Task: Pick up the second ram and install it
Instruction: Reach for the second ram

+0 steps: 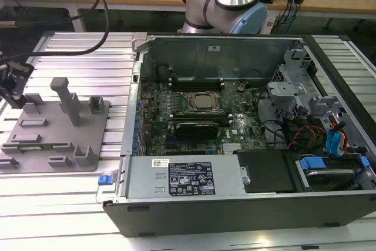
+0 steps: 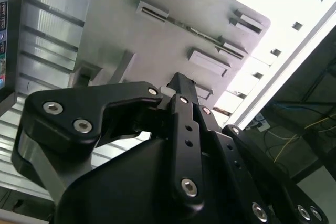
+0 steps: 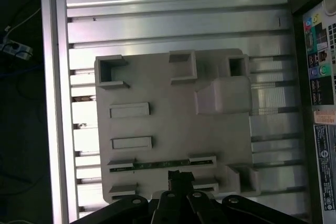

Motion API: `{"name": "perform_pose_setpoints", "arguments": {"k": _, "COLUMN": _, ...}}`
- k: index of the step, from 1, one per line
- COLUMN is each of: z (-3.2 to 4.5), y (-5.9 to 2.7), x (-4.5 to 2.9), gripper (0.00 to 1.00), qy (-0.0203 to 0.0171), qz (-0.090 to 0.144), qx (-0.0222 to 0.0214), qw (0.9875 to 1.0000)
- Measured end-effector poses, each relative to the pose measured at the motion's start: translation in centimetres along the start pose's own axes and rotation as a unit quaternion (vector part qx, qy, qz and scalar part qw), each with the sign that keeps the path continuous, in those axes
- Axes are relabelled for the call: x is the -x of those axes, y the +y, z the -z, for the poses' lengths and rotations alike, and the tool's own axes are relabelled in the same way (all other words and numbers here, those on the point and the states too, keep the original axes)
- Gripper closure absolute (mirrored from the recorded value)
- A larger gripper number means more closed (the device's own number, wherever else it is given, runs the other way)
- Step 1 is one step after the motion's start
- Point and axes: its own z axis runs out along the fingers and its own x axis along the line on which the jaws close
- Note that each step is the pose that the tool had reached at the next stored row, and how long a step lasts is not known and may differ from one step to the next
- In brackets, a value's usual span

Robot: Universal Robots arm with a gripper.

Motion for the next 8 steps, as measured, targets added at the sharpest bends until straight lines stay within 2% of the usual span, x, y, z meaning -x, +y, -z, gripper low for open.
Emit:
{"name": "perform_pose_setpoints", "arguments": {"k": 2, "z": -0.58, "y": -0.22, "x": -0.19, "gripper": 0.92, "qy": 0.0000, "qz": 0.000, "qx": 0.0000, "qw": 1.0000}}
{"name": "perform_pose_setpoints", "arguments": {"k": 8, "z": -0.66, "y": -0.24, "x": -0.21, "gripper": 0.92, "qy": 0.0000, "qz": 0.000, "qx": 0.0001, "qw": 1.0000}}
